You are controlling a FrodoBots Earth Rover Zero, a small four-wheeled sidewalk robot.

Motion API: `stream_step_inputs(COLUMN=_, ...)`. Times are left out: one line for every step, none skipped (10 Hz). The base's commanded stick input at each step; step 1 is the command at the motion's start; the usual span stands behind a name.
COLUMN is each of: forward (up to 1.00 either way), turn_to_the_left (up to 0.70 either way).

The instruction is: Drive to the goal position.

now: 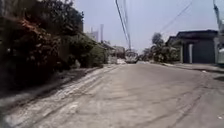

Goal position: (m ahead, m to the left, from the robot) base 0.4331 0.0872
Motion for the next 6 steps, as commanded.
stream_step_inputs(forward=1.00, turn_to_the_left=-0.11)
stream_step_inputs(forward=1.00, turn_to_the_left=-0.04)
stream_step_inputs(forward=1.00, turn_to_the_left=0.01)
stream_step_inputs(forward=1.00, turn_to_the_left=0.01)
stream_step_inputs(forward=1.00, turn_to_the_left=0.01)
stream_step_inputs(forward=1.00, turn_to_the_left=0.01)
